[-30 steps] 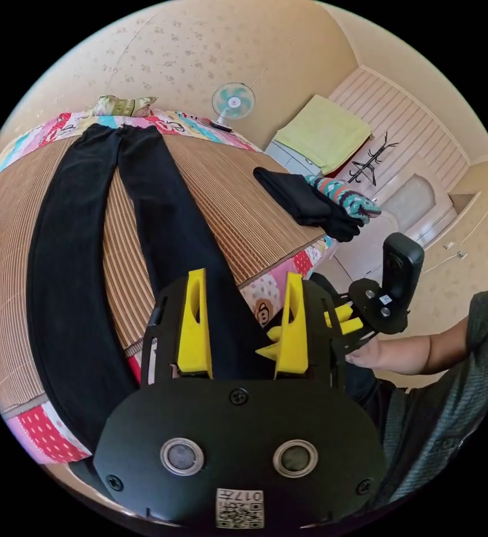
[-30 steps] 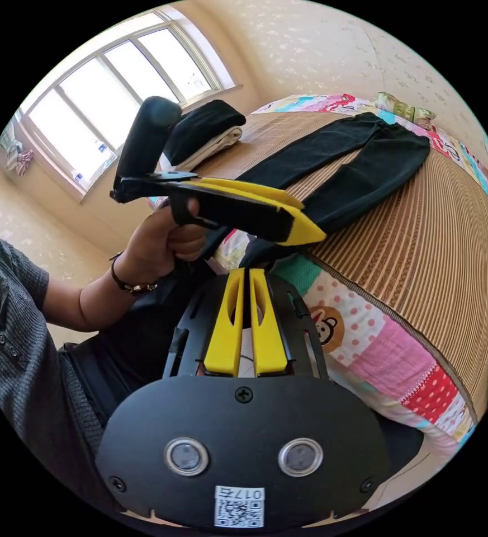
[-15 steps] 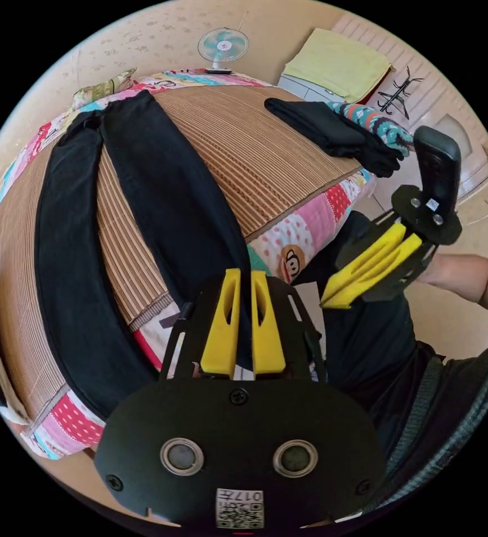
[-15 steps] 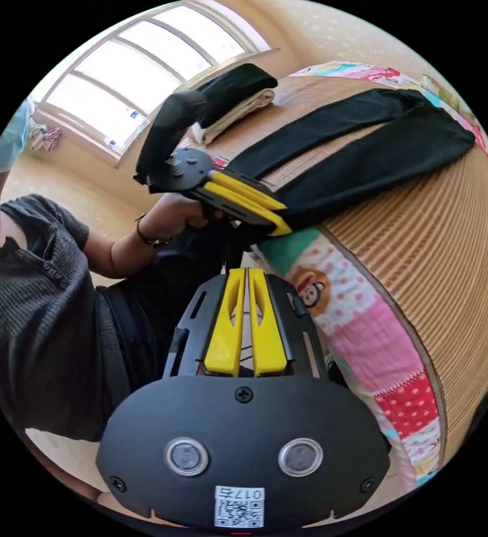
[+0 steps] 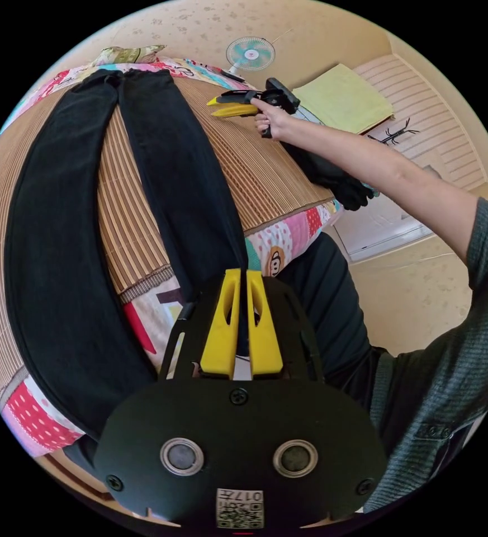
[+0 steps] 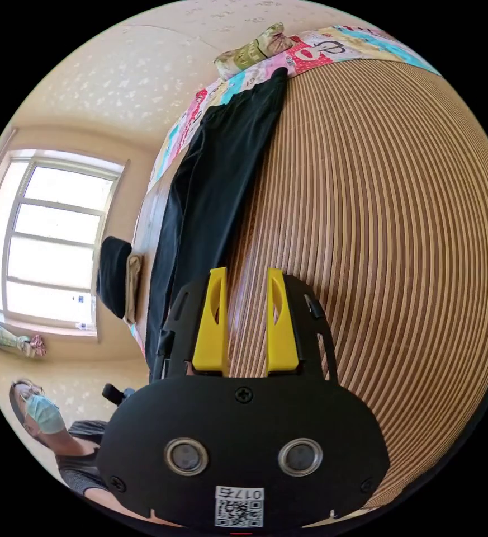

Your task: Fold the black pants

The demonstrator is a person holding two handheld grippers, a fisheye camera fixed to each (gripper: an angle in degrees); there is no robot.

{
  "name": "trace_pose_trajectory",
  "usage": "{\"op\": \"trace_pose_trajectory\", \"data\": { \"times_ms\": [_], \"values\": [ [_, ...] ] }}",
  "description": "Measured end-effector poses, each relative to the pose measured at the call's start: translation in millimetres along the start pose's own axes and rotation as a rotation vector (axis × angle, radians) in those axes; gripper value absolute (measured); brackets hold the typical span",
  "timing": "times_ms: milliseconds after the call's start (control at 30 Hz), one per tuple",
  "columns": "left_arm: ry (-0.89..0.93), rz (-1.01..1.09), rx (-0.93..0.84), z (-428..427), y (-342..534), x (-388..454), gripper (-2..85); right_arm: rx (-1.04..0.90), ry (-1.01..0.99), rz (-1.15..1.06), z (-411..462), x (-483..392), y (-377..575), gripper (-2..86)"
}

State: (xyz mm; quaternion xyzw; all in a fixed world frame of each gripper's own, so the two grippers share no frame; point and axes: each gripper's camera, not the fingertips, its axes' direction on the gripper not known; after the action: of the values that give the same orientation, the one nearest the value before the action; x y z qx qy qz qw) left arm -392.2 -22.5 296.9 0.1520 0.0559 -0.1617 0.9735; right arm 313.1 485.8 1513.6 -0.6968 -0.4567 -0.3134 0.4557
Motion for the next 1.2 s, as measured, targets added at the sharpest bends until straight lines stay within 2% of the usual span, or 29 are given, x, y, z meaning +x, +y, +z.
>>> {"op": "trace_pose_trajectory", "data": {
  "times_ms": [167,433,600,767,900,1033,1100,1200],
  "values": [
    [0.039,0.011,-0.034,1.6,-5.7,-3.8,-0.7,0.129,-0.127,0.096,11.0,57.9,-90.4,9.5],
    [0.147,0.054,-0.09,-9.2,-24.4,-13.8,-0.8,0.295,-0.284,0.238,5.7,135.8,-159.7,8.0],
    [0.393,0.051,0.089,-45.2,-14.7,-33.4,-0.9,0.43,-0.343,0.274,-0.3,156.8,-167.1,3.7],
    [0.532,0.001,0.28,-88.5,1.8,-58.7,-0.9,0.523,-0.475,0.142,-0.6,120.0,-186.6,1.9],
    [0.435,-0.078,0.264,-116.8,17.8,-80.3,-0.9,0.474,-0.378,-0.02,11.1,33.7,-219.9,1.5],
    [0.307,-0.122,0.253,-146.3,33.0,-84.1,-0.9,0.329,-0.236,-0.182,72.2,-73.6,-251.7,1.3],
    [0.11,-0.189,0.207,-163.1,42.8,-80.9,-0.9,0.292,-0.206,-0.203,104.4,-102.1,-256.6,1.2],
    [-0.066,-0.3,0.168,-170.7,55.7,-83.3,-0.8,0.241,-0.213,-0.18,158.8,-114.5,-253.2,1.1]
  ]
}}
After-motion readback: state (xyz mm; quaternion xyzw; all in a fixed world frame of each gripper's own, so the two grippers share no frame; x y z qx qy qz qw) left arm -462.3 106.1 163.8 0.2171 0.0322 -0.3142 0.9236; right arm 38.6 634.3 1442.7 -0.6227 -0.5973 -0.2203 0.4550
